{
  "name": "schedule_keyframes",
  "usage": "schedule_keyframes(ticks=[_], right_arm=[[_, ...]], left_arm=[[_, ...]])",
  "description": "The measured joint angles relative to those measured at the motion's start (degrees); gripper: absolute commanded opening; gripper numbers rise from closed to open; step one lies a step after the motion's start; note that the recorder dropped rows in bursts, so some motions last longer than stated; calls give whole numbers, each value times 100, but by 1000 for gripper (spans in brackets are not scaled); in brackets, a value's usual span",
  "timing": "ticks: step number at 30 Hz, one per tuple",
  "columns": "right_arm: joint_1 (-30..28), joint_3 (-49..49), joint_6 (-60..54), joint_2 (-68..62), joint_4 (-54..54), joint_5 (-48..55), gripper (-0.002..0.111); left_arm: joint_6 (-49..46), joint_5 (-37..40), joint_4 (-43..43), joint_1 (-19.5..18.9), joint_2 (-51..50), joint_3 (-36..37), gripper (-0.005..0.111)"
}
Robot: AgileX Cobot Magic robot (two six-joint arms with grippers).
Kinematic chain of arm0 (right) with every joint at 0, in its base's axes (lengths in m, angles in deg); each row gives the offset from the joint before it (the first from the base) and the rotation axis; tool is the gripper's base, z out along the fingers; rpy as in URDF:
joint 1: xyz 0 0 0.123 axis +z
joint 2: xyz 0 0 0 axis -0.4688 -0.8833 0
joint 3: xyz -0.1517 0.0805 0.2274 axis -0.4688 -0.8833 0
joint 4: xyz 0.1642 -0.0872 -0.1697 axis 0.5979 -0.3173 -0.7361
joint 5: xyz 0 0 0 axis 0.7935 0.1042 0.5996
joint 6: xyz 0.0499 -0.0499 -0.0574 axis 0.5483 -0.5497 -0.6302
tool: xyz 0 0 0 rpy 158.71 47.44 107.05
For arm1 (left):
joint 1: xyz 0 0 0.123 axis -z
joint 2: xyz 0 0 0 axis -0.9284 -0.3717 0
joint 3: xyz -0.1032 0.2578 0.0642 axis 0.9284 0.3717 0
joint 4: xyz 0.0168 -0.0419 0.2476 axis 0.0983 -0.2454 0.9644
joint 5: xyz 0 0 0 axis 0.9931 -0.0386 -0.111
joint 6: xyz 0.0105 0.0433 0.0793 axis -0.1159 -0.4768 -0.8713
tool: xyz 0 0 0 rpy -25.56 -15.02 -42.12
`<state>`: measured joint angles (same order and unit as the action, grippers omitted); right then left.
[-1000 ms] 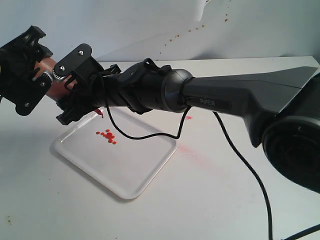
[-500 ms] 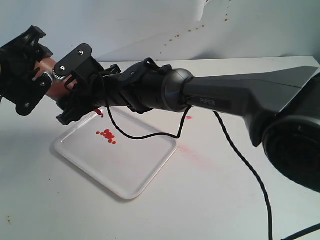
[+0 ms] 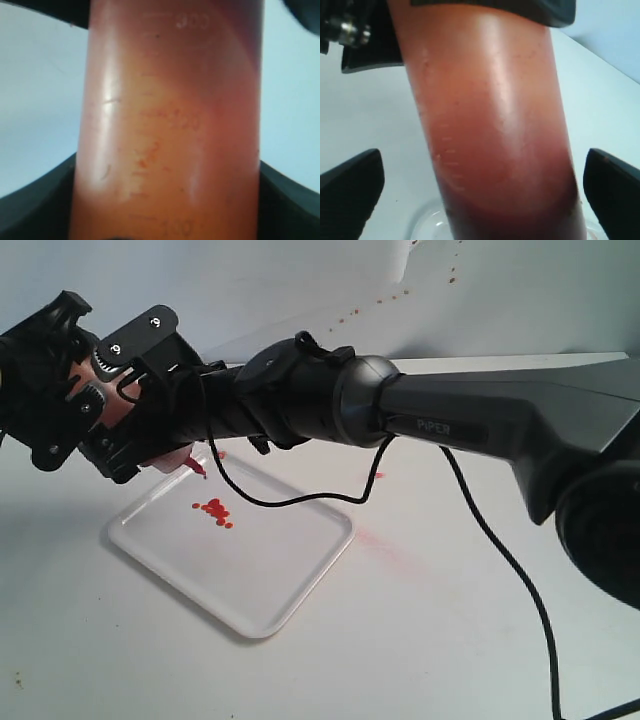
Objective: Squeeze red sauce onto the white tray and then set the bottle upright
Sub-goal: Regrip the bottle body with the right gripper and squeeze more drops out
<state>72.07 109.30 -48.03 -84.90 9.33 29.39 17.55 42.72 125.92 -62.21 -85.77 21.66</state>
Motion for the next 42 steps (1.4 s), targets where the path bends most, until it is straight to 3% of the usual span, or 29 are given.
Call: schedule_keyframes(ticks=[11, 22, 36, 38, 40, 41, 42], right_arm=[[-728, 0, 182, -13, -8, 1523, 105], [-743, 0, -986, -13, 711, 1671, 105], [-658, 626, -1085, -619, 838, 1661, 104], [-646, 636, -1090, -619, 838, 1661, 101], [-626, 635, -1101, -619, 838, 1613, 89], [-612, 635, -1101, -619, 825, 1570, 81], [-582, 635, -1101, -619, 793, 1539, 65]], left_arm=[[-52, 0, 0, 0, 0, 0, 0], [-65, 0, 0, 0, 0, 0, 0], [-77, -80, 0, 0, 0, 0, 0], [-77, -166, 0, 0, 0, 0, 0], [-77, -225, 0, 0, 0, 0, 0], [-77, -235, 0, 0, 0, 0, 0], [-77, -234, 0, 0, 0, 0, 0]])
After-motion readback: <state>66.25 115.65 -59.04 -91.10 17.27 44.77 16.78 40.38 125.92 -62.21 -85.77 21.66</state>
